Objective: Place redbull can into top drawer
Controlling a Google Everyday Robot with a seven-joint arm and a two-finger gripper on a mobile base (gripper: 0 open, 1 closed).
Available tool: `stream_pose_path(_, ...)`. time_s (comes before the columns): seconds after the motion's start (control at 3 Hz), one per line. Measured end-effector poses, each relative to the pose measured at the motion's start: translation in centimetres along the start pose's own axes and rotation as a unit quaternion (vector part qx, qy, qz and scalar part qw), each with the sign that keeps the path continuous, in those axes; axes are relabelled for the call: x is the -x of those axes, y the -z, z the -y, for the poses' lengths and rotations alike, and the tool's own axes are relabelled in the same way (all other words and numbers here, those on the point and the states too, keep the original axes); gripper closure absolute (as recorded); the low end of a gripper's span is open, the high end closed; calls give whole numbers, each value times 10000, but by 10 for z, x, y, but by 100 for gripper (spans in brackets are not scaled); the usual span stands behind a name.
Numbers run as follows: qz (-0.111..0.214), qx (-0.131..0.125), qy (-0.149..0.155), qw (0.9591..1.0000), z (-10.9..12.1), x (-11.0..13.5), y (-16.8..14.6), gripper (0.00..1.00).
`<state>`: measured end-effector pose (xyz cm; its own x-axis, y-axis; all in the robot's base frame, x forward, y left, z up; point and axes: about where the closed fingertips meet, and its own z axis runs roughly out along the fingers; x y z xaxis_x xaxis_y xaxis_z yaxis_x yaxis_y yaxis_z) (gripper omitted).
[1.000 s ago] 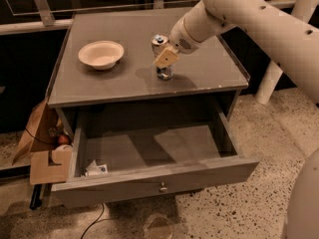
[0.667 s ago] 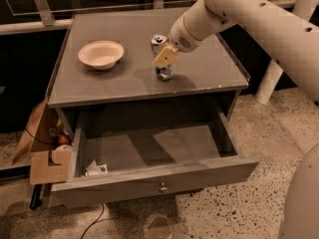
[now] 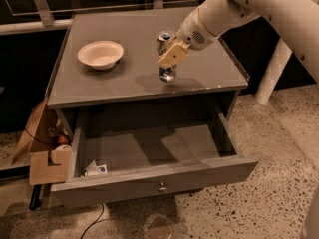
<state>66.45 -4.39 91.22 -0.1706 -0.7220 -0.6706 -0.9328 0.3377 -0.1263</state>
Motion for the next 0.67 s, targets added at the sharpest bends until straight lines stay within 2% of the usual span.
stream_pose_path(0.33, 278, 9, 58, 9996, -30, -3, 34, 100)
stream_pose_path(0.67, 442, -118, 48, 9989, -70, -14, 66, 100)
